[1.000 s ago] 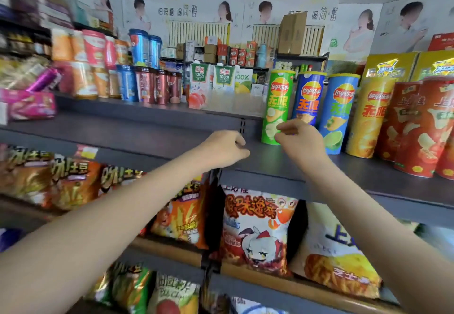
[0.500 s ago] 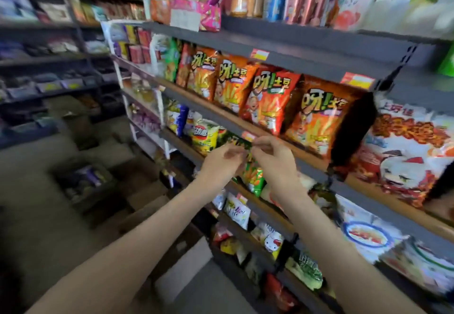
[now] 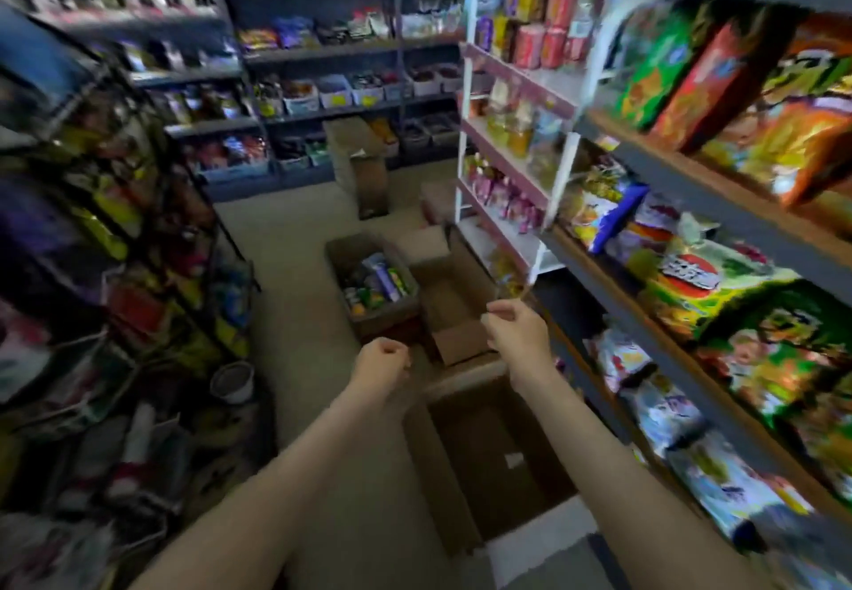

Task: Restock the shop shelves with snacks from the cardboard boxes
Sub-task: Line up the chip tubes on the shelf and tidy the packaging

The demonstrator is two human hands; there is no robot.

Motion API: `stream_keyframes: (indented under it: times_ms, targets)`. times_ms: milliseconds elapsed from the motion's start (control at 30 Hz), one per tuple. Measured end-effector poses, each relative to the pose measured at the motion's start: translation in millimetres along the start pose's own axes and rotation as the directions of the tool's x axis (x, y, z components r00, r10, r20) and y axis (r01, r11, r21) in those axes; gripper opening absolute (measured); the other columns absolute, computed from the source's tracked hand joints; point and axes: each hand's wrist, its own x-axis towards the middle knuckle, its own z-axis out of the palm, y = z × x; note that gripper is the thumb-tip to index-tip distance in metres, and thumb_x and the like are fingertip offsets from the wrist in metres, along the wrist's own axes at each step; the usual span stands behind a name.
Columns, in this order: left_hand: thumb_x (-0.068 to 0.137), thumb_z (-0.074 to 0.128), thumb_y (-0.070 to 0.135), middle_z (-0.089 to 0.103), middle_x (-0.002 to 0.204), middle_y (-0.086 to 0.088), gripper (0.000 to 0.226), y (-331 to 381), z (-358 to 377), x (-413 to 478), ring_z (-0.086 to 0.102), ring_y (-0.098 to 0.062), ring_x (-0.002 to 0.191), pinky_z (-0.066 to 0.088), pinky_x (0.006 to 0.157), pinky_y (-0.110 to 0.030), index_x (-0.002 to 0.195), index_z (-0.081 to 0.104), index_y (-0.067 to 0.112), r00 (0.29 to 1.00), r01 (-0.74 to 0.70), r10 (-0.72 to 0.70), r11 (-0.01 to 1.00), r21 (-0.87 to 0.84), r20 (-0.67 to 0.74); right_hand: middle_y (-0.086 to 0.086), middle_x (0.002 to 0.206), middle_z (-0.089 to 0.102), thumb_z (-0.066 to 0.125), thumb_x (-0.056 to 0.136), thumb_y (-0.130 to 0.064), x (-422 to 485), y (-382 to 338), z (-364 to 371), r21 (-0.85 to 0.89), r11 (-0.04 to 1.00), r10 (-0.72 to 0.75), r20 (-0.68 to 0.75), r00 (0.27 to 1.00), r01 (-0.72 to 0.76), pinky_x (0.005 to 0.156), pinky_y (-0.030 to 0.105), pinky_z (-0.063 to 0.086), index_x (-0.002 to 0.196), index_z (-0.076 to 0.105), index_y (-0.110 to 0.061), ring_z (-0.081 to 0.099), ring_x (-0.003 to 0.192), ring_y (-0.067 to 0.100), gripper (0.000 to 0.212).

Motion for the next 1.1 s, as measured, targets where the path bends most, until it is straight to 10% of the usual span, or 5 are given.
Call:
stream_keyframes:
  times_ms: [500,667,1100]
  targets:
    - [0.094,0.052,0.006,0.064,0.112,-0.021,0.011,25,-102,316,0.062,-0.034,0.101,0.05,0.088,-0.039,0.103,0.058,0.011,0.977,0.175,-0.181,0.983,-0.054,-0.118,0.0,0.106,0.059,0.061,0.093,-0.018,286,-13,210,-0.083,0.979,0.196,0.117,0.974,-0.187,0.094,0.038,0.051,0.104,0.055,-0.025,0.058,0.1,0.018,0.014]
    - [0.094,0.051,0.004,0.061,0.1,-0.02,0.017,32,-118,440,0.057,-0.025,0.078,0.047,0.07,-0.032,0.109,0.058,0.001,0.958,0.259,-0.267,0.963,-0.077,-0.108,0.005,0.114,0.06,0.062,0.092,-0.017,401,-15,273,-0.143,0.935,0.339,0.091,0.937,-0.324,0.096,0.044,0.05,0.114,0.056,-0.02,0.059,0.105,0.024,0.023]
    - [0.085,0.06,0.001,0.064,0.093,-0.017,0.028,14,-89,742,0.061,-0.03,0.09,0.046,0.076,-0.034,0.074,0.048,0.024,0.932,0.364,-0.361,0.925,0.107,-0.045,0.0,0.104,0.058,0.063,0.092,-0.019,648,36,378,-0.239,0.817,0.525,-0.069,0.848,-0.525,0.094,0.041,0.049,0.111,0.053,-0.022,0.058,0.101,0.021,0.022]
